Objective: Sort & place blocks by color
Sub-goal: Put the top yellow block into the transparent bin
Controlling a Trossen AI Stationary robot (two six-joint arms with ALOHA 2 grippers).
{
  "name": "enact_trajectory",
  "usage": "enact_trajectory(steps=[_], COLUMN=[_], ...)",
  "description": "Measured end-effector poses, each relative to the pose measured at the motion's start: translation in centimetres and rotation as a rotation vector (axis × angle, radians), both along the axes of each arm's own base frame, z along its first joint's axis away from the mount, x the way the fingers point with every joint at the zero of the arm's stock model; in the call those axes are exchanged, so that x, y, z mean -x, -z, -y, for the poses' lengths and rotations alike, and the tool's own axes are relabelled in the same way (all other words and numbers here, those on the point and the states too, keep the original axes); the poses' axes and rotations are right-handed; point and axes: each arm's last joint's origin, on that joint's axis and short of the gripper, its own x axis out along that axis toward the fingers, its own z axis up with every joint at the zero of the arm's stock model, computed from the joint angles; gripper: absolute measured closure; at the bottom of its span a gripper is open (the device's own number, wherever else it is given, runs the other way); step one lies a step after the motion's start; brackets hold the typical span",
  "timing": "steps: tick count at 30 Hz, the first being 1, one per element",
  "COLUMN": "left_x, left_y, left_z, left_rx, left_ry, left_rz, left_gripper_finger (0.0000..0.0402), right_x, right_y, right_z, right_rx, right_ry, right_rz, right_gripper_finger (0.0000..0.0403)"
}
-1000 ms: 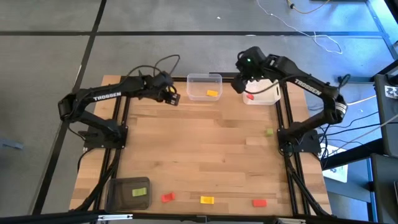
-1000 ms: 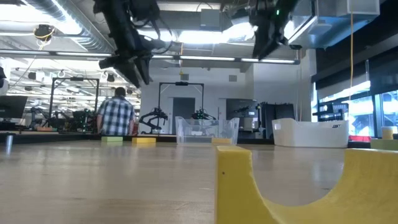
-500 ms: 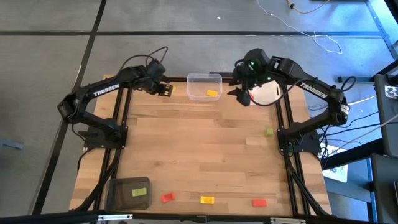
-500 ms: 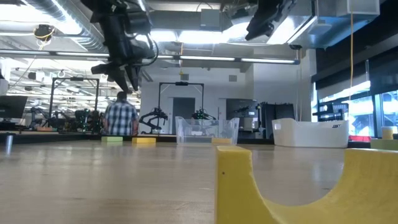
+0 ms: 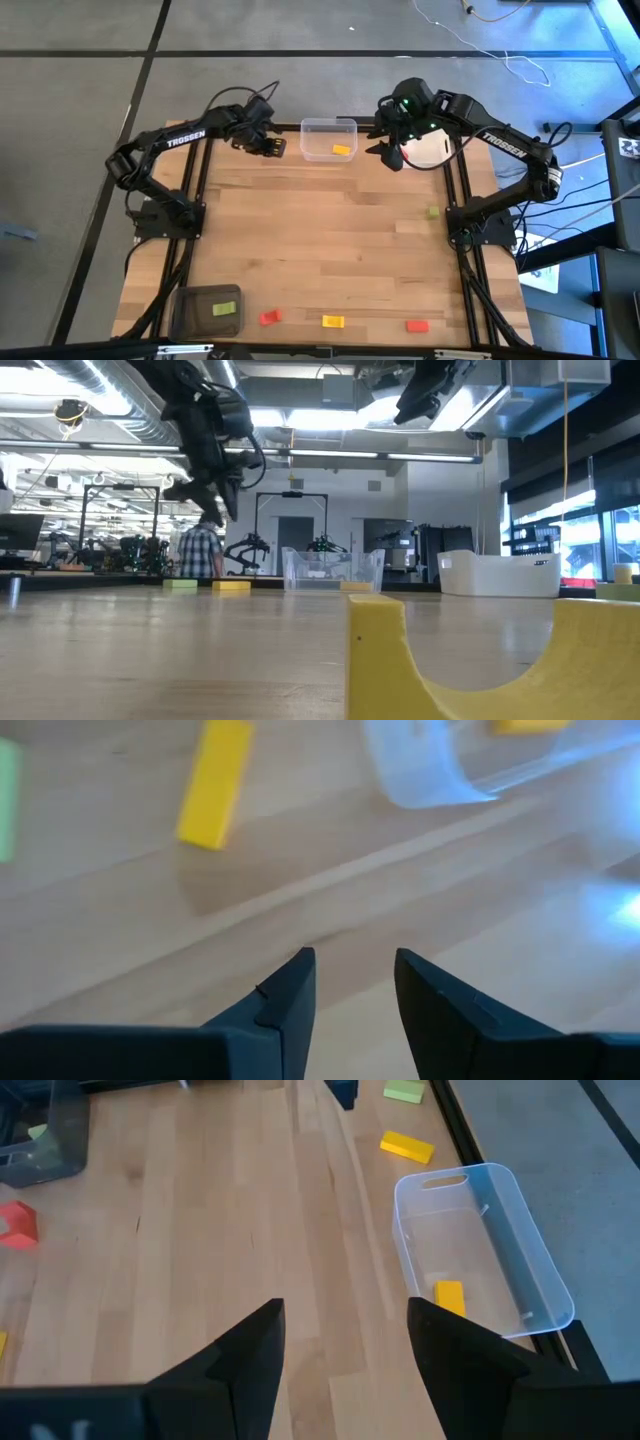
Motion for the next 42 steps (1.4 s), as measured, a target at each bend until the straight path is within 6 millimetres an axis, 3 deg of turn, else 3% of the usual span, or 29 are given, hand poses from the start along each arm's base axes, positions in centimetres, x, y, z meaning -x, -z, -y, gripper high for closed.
enact_trajectory(steps=[8,26,36,42], left_x=[-1.0,0.8,-0.1,-0.5], left_y=[-0.5,0.0,3.4,5.4], left_z=[-0.8,-1.9,-3.4,-4.2], left_rx=[-0.039,-0.036,0.056,0.066], left_ry=[-0.046,-0.209,-0.157,-0.177], left_rz=[0.124,0.021,-0.035,-0.094], left_gripper_finger=[0.0273,0.0268,0.0212,0.0205], right_x=[0.0,0.0,0.0,0.0], right_y=[0.0,0.0,0.0,0.0], right_z=[0.0,0.0,0.0,0.0], right_rx=[0.0,0.0,0.0,0.0], right_ry=[0.001,0.001,0.001,0.001], right_rz=[0.0,0.0,-0.001,-0.001], right_gripper_finger=[0.0191,0.0191,0.0191,0.0191])
